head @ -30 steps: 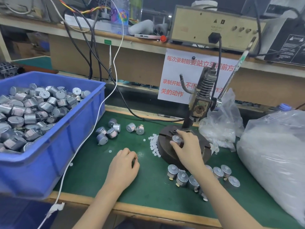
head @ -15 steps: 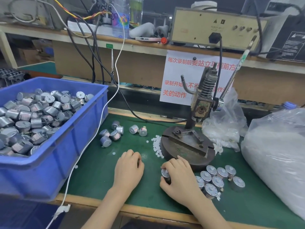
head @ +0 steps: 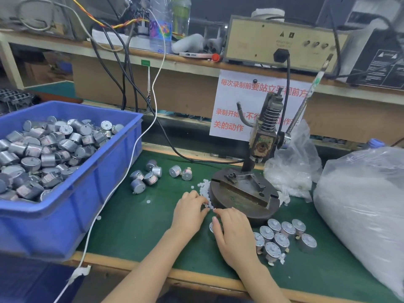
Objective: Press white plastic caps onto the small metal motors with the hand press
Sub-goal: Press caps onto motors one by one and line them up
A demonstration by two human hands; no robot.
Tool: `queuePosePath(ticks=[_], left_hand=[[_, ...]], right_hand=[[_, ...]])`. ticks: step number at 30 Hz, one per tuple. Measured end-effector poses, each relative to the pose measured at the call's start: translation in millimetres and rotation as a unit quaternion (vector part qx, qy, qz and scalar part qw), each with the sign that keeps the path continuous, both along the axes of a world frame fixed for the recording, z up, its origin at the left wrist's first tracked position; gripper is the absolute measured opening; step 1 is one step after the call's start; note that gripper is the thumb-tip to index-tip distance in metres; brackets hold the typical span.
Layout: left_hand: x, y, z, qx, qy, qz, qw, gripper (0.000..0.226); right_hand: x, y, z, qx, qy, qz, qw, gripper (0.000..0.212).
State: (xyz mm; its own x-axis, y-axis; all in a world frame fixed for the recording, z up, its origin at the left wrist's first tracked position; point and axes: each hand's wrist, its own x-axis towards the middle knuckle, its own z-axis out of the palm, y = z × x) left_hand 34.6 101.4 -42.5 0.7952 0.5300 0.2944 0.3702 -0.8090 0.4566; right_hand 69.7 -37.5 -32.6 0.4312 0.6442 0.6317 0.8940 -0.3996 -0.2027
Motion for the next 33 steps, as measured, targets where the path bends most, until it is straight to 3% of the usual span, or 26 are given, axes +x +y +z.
queuePosePath(ticks=[7, 14, 17, 21, 27, 30, 33], left_hand=[[-6.2, -1.2, -4.5, 0.052, -0.010, -0.003, 0.999, 0.023], [-35.1, 21.1, 0.9, -0.007, -0.045, -0.003, 0.999, 0.004], [-50.1, 29.2, -4.5, -0.056, -0.052, -0.001, 0.997, 0.014], [-54.4, 28.4, -9.2, -0.067, -0.083, -0.004, 0.994, 0.007], [-55.8, 22.9, -8.1, 0.032, -0.062, -0.006, 0.998, 0.021], [-56.7, 18.1, -1.8, 0.106, -0.047, -0.031, 0.993, 0.009], [-56.3, 18.4, -3.9, 0.093, -0.081, -0.047, 0.991, 0.014]], right_hand=[[2.0, 0.1, -2.5, 0.005, -0.008, -0.001, 1.000, 0.031], [0.4, -1.1, 0.0, 0.018, 0.034, 0.009, 0.999, 0.022], [3.7, -3.2, 0.3, 0.048, 0.095, 0.018, 0.994, 0.016], [6.4, 9.9, 17.6, 0.111, 0.238, 0.000, 0.965, 0.017], [31.1, 84.8, 48.9, 0.055, 0.348, 0.042, 0.935, 0.022], [44.1, 121.3, 45.0, 0.025, 0.336, 0.009, 0.942, 0.028], [51.0, 148.8, 31.6, -0.078, 0.296, -0.005, 0.952, 0.043]])
